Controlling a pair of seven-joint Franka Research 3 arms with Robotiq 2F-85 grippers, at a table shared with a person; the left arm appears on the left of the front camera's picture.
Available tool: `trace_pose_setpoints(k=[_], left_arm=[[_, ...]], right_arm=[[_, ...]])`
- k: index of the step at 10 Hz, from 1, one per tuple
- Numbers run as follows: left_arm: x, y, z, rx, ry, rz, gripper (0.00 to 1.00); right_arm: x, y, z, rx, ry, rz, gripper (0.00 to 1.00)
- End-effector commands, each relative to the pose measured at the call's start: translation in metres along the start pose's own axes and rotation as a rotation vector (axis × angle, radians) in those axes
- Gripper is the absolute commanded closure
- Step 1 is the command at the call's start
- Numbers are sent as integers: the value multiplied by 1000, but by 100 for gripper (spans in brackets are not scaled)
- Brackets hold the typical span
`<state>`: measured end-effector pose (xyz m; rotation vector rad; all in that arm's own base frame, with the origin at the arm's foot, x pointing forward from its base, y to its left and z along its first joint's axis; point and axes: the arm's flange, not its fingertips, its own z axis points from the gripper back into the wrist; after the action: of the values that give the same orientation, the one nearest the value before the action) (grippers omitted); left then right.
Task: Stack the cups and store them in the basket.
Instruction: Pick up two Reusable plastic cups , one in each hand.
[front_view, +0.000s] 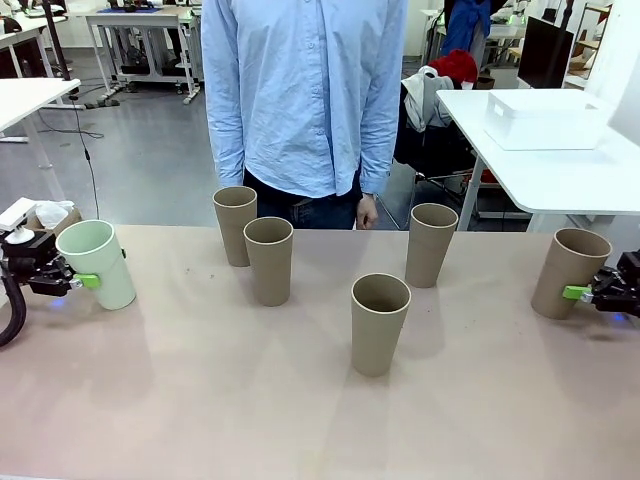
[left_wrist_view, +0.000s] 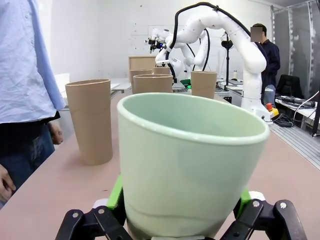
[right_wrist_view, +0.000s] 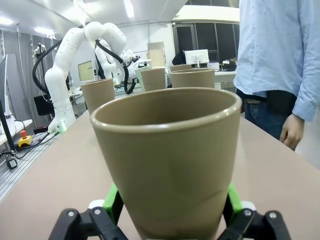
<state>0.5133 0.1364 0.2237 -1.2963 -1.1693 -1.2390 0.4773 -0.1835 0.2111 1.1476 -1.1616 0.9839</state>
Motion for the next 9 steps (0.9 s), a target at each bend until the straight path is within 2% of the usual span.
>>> trace_pose_setpoints(k=[1, 4, 5, 6, 7, 8, 9], left_arm=[[2, -10, -1, -9, -22, -22, 0], [1, -12, -2, -23, -35, -28, 0], [0, -12, -2, -11, -18, -20, 18], [-2, -11, -3, 6, 24, -23, 18], [-4, -8, -4, 9, 63, -22, 37], [-7, -5, -5, 14, 85, -32, 23], [-8, -2, -5, 19, 91, -40, 54]], right_arm=[[7, 7, -5, -2, 34, -27, 0], [4, 7, -4, -1, 50, 0, 0], [4, 7, -4, -1, 55, 1, 20], [4, 5, -4, -2, 57, 0, 20], [3, 4, -3, -5, 54, 1, 40], [1, 3, -3, -4, 50, -2, 26], [0, 2, -3, -5, 51, -5, 60]])
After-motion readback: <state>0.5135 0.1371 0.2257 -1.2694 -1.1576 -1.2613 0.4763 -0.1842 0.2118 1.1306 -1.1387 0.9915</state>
